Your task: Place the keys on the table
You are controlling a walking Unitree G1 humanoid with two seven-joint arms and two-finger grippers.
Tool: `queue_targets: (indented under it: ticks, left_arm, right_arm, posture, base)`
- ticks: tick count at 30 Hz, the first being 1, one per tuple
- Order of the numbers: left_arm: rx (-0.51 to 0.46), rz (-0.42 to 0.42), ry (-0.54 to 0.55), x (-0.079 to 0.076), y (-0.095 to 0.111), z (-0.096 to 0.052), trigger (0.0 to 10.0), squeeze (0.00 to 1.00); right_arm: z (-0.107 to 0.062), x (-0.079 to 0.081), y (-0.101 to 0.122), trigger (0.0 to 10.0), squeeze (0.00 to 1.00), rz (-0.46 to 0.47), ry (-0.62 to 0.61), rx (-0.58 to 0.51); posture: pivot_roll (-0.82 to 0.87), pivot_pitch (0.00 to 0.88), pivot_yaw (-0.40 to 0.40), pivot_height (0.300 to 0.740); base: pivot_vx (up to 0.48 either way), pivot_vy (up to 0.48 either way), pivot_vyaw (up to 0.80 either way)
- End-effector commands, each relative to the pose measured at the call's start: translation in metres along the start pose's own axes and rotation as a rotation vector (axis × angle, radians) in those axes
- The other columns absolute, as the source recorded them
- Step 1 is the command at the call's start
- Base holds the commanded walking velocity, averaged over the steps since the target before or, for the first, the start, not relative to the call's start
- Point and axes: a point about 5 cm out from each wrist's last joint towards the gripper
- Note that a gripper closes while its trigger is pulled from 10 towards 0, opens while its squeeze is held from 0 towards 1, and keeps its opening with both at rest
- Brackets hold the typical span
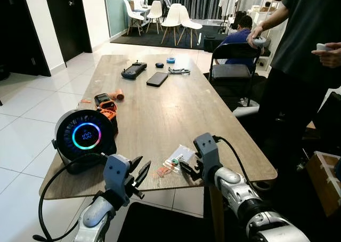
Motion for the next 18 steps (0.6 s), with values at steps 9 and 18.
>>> queue_targets:
  ticks: [9,18]
  left_arm:
    - [0.007,0.003,-0.020,-0.004,0.000,-0.002,10.0,0.00]
    - [-0.001,0.002,-0.021,-0.003,0.000,-0.003,10.0,0.00]
  right_arm:
    - [0.001,0.027,-0.034,10.0,0.00,-0.047,0.175,0.175]
    - [0.005,0.056,-0.025,10.0,0.00,-0.043,0.336,0.131]
  posture:
    - [0.02,0.127,-0.029,0.740]
    - [0.02,0.120,-0.028,0.740]
  base:
    - [0.000,0.000,0.00]
    - [0.000,0.000,0.00]
Point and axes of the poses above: a point about 5 cm out from each wrist's last joint towards the gripper, its own z axis pointing out of the wrist towards the gripper, its own y axis along the axis of the wrist's last joint, x = y × z, and after that the axes turned 12 degrees about z, right-handed
